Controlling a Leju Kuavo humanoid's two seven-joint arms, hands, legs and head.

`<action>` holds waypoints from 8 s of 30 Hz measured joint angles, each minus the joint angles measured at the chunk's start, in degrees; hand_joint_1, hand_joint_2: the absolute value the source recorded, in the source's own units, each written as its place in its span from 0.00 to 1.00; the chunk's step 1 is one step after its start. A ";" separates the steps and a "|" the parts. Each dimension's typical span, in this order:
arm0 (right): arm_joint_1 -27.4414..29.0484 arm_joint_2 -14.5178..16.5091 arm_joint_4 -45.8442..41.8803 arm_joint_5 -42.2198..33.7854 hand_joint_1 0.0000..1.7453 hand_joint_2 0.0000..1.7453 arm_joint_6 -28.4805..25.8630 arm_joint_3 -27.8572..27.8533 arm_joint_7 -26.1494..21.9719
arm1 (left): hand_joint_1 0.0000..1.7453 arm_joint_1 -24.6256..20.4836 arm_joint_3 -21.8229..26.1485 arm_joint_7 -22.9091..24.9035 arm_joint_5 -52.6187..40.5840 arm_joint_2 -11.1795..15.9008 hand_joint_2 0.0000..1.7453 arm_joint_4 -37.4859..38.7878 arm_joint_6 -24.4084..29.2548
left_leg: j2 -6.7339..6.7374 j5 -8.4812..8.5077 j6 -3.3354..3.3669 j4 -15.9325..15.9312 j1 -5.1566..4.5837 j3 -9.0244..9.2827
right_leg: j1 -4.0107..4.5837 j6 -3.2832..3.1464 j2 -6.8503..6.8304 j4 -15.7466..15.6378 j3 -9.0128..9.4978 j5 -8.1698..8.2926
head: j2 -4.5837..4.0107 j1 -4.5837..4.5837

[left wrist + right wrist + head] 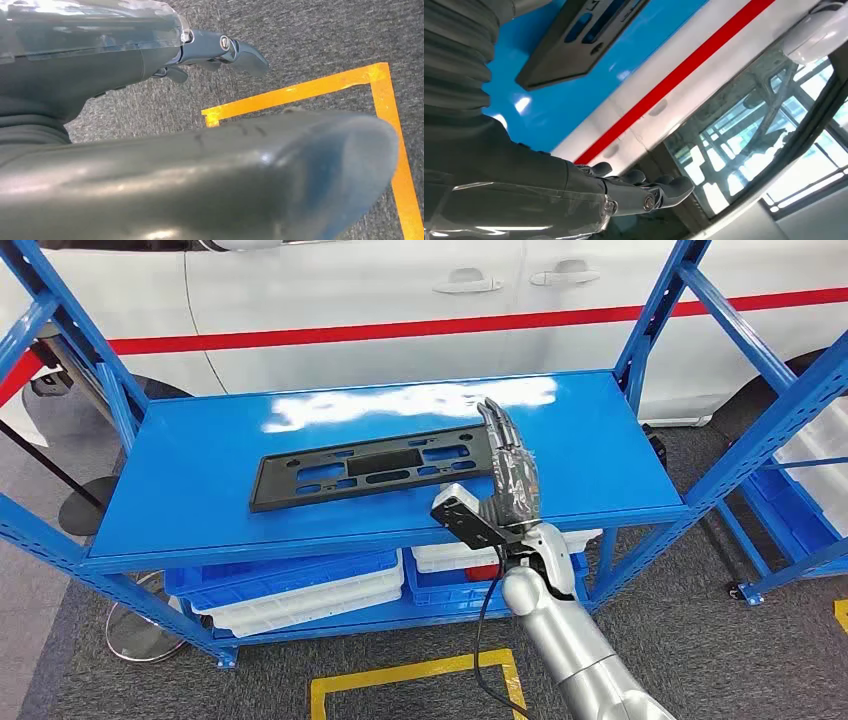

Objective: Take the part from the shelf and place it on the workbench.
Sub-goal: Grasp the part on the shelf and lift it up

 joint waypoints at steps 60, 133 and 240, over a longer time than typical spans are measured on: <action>-22.54 14.60 49.08 27.28 0.00 1.00 -1.93 21.79 19.51 | 0.00 -0.70 1.33 3.41 -3.72 -1.14 0.00 0.10 2.17 | 0.03 0.03 0.01 0.01 0.00 -0.03 | -0.01 0.00 0.05 0.03 -0.07 0.00 | 0.00 0.00; -28.81 14.90 52.25 -8.84 0.00 1.00 2.75 43.98 20.53 | 0.00 -0.55 6.14 0.11 -2.71 -1.26 0.00 0.22 -0.06 | -0.06 -0.21 0.80 -0.96 0.04 1.19 | 0.00 -0.47 0.12 4.79 -6.95 3.98 | 0.00 -0.01; -13.53 5.39 -6.97 -5.33 1.00 1.00 -3.55 -3.51 -5.38 | 0.00 -1.05 8.91 -7.24 -8.14 -0.96 0.00 0.70 -3.72 | -0.06 -0.96 -2.55 11.53 1.38 -8.88 | -0.20 -1.91 0.23 -0.37 -3.91 3.59 | 0.00 -0.02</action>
